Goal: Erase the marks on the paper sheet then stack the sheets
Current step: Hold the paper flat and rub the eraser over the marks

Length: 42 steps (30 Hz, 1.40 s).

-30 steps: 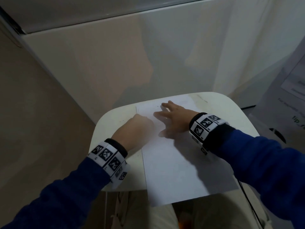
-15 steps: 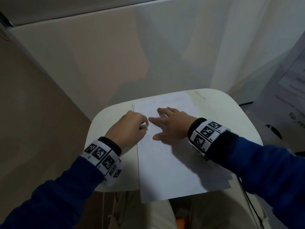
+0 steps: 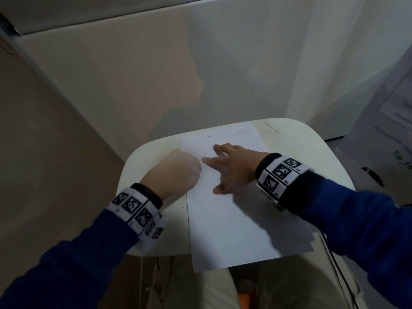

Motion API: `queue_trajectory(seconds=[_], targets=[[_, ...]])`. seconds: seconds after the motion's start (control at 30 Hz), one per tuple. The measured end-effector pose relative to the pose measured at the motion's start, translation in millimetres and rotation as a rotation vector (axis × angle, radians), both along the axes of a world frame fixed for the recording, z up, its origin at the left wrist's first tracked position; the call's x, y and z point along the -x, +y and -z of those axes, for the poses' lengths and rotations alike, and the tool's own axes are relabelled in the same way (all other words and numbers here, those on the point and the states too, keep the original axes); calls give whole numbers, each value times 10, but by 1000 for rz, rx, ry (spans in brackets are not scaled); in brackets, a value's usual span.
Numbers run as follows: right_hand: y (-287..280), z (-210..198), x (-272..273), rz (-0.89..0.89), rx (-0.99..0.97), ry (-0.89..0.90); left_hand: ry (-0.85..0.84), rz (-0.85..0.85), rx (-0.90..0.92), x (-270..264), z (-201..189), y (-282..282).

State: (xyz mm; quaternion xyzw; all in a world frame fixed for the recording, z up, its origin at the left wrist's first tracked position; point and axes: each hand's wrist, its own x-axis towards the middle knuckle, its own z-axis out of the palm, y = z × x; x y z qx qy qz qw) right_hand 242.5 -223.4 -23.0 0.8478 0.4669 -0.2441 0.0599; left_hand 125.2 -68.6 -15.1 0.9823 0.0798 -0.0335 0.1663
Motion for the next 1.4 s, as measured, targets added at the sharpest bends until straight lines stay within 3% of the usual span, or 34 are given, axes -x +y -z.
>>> queue_trajectory(seconds=[0.27, 0.53, 0.77, 0.97, 1.23, 1.4], targets=[[4, 8, 36, 13, -26, -28, 97, 98, 21, 275, 18, -52], [-6, -6, 73, 6, -8, -43, 2, -9, -7, 82, 20, 67], [-5, 2, 69, 20, -7, -32, 98, 86, 30, 252, 4, -76], [18, 20, 69, 19, 0, -42, -5, 2, 8, 71, 12, 29], [4, 33, 64, 18, -9, -40, 98, 103, 32, 330, 34, -38], [21, 49, 61, 18, -2, -58, 20, 43, 4, 128, 3, 10]])
